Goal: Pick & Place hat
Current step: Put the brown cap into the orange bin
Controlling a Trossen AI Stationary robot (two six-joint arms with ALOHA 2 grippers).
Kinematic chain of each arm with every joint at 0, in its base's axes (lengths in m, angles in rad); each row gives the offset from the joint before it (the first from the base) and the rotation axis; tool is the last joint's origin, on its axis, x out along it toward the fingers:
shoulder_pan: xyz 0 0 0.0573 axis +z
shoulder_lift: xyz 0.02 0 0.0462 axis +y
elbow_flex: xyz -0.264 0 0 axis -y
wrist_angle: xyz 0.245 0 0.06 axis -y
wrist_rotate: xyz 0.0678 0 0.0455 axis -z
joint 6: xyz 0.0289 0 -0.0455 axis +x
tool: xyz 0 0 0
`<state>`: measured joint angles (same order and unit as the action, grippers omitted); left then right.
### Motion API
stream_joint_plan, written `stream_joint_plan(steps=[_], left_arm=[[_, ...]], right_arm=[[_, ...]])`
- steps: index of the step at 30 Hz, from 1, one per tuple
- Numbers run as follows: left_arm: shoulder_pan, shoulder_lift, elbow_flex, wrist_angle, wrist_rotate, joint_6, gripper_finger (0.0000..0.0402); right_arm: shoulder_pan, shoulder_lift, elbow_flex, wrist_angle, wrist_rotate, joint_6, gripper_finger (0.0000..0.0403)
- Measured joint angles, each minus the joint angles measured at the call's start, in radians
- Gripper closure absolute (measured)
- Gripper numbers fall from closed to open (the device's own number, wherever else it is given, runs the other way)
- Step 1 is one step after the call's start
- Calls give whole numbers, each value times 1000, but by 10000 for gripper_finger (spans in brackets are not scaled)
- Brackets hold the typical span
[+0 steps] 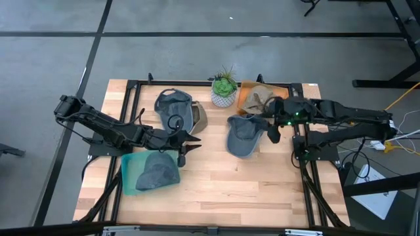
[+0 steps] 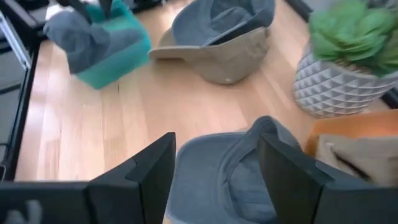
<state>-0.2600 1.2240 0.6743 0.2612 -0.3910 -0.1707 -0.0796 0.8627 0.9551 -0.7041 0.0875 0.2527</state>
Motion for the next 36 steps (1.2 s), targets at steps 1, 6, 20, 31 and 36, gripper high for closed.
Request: stream_joint_plan(steps=[1, 6, 20, 31, 36], left_arm=[[0, 0, 0, -3, -2, 0, 304], [5, 0, 0, -21, -2, 8, 304], [84, 2, 176, -614, -4, -246, 304], [104, 148, 178, -655, 19, -357, 304], [138, 211, 178, -669, 18, -366, 304]], right_arm=[[10, 0, -22, 23, 7, -3, 180], [49, 6, -136, 157, 75, 5, 180], [198, 115, -210, 343, 266, 50, 180], [237, 236, -210, 403, 399, 88, 180], [236, 282, -210, 405, 399, 88, 180]])
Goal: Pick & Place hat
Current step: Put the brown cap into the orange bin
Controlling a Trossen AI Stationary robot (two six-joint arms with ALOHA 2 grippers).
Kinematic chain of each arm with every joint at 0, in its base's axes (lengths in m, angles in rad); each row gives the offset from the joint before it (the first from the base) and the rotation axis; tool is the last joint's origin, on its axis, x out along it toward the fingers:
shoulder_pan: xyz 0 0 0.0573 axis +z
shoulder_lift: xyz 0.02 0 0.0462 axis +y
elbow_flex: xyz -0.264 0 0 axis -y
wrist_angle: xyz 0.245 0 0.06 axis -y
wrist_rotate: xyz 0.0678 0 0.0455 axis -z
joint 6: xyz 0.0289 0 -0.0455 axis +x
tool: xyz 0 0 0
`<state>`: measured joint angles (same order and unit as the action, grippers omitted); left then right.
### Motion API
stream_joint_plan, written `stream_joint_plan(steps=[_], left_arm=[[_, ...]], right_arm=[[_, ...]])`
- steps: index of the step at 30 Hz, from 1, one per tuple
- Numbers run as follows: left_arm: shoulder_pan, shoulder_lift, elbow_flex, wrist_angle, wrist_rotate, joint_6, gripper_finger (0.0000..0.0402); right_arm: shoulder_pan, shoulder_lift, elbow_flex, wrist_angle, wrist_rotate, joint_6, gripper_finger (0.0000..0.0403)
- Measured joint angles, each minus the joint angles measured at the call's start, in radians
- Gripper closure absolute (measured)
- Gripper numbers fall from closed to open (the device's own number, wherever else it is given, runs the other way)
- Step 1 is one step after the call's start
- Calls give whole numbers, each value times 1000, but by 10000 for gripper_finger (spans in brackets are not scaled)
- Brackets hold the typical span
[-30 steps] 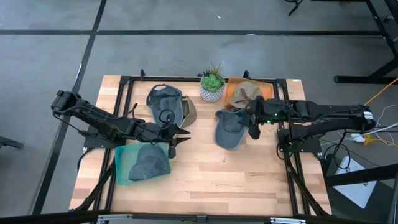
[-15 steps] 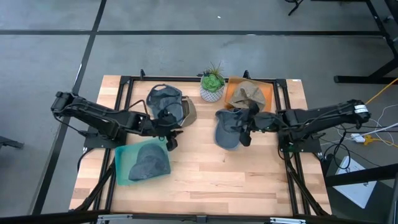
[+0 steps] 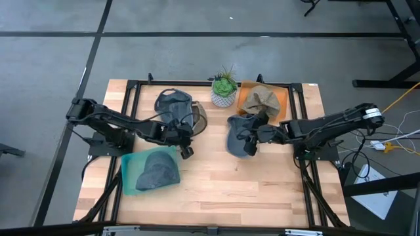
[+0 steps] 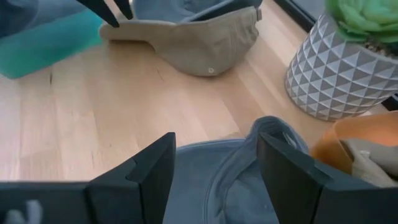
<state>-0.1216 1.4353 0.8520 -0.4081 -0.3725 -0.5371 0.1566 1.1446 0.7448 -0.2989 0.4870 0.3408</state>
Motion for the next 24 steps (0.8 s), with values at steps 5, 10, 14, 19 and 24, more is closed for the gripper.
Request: stream_joint_plan(steps=[5, 10, 14, 19, 24], left_arm=[[19, 65, 0, -3, -7, -3, 304], [20, 114, 0, -14, -79, -1, 304], [20, 118, 0, -15, -97, 0, 304], [9, 114, 26, -25, -82, 68, 304], [-15, 114, 129, -115, -81, 222, 304]], right_arm=[[0, 20, 0, 3, 0, 0, 180], [0, 21, 0, 16, 0, -3, 180], [0, 21, 0, 27, 0, -8, 180], [0, 21, 0, 28, 0, -8, 180], [0, 21, 0, 28, 0, -8, 180]])
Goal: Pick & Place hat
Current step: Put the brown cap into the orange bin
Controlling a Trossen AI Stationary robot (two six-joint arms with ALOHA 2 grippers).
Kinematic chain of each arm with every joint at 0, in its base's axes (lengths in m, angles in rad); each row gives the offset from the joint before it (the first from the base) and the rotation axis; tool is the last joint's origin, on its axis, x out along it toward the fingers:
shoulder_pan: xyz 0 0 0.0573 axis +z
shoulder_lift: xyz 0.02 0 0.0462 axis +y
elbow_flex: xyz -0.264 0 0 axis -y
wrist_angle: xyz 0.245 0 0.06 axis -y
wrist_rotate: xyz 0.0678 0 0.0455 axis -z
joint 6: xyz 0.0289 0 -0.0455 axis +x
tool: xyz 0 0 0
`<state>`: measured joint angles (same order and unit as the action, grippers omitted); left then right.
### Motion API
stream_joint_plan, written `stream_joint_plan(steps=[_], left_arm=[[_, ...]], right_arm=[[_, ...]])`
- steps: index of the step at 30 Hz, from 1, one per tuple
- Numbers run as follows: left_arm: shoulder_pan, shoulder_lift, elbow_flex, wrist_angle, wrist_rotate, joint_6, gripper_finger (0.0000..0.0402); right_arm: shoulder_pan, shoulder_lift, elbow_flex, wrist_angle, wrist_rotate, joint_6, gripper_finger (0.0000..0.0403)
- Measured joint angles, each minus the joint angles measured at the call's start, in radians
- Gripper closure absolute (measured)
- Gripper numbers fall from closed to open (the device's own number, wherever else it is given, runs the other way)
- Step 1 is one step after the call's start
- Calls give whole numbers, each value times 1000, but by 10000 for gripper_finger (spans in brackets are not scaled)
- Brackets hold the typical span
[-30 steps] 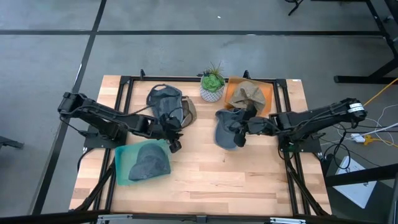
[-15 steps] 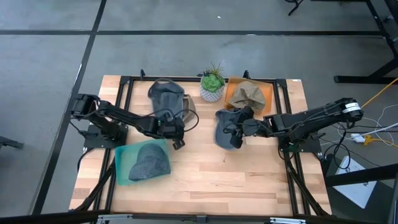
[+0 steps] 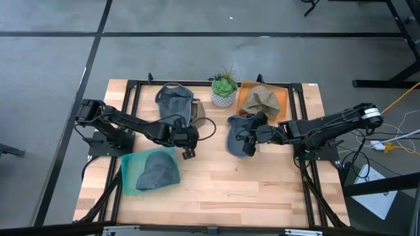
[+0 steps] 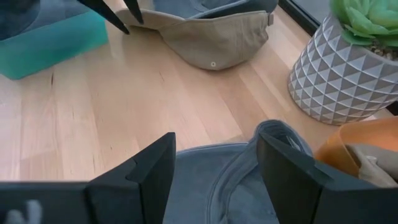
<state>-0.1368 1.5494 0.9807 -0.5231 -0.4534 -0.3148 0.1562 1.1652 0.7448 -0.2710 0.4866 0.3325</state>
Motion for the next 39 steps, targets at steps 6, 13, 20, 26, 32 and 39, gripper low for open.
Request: stream_joint_plan(steps=[6, 13, 20, 26, 32, 39], left_arm=[[-53, -1, 103, -209, -43, 190, 304], [-47, -1, 113, -378, -82, -71, 274], [-11, -1, 113, -414, -56, -186, 206], [16, 8, 74, -352, -26, -187, 173], [37, 9, 34, -334, -49, -206, 178], [42, 9, -15, -287, -28, -226, 221]], right_arm=[[0, 0, 0, -3, 0, -25, 180], [0, 0, 0, -3, 0, -33, 180], [0, 0, 0, -3, -6, -52, 180], [0, 0, 0, -4, -19, -53, 180], [0, 0, 0, -3, -19, -53, 180], [0, 0, 0, -3, -19, -53, 180]])
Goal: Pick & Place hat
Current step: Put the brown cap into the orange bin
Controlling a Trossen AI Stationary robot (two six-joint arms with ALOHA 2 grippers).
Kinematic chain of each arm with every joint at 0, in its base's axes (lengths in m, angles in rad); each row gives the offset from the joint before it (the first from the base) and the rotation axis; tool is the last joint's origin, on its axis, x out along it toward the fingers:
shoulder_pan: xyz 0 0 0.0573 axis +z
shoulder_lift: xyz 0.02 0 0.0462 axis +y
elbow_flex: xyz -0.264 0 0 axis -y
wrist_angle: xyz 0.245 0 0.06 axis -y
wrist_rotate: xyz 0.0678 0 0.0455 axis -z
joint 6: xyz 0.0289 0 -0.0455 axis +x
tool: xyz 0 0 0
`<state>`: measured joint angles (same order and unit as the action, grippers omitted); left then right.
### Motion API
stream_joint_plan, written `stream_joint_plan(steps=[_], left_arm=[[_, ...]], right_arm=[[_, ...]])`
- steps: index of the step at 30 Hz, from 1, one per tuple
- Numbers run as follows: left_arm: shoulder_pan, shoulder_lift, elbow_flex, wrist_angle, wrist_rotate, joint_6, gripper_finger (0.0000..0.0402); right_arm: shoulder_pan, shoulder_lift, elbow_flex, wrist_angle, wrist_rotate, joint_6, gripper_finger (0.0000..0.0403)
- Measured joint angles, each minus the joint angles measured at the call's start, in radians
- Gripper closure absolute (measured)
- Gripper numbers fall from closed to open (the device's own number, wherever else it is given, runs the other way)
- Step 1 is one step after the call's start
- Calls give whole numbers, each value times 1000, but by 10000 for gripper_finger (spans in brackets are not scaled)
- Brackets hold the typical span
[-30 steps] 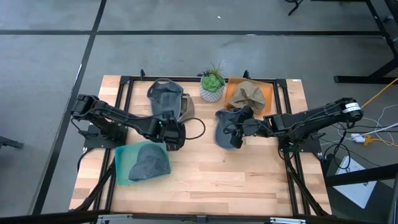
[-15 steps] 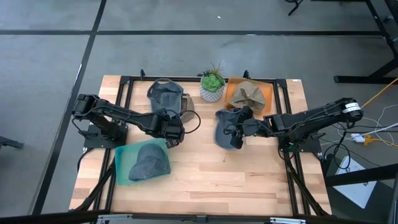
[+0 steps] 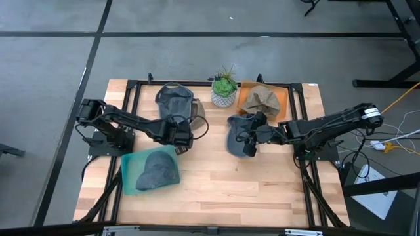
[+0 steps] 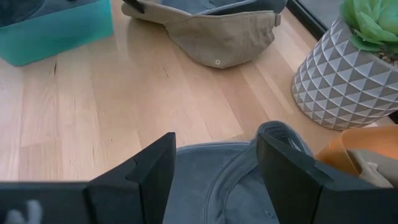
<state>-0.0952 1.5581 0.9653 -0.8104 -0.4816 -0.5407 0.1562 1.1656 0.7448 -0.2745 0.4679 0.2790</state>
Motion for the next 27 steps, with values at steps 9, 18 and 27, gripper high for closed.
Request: stream_joint_plan(steps=[9, 18, 27], left_arm=[[-1, -4, -22, 38, 14, 1, 338], [-1, -15, 20, 35, 42, 8, 389], [-1, -124, 140, 43, 192, 117, 392]], right_arm=[[0, 0, 0, 0, -4, 0, 180], [0, 0, 0, 1, -17, 0, 180], [0, 0, 0, 2, -17, 0, 180]])
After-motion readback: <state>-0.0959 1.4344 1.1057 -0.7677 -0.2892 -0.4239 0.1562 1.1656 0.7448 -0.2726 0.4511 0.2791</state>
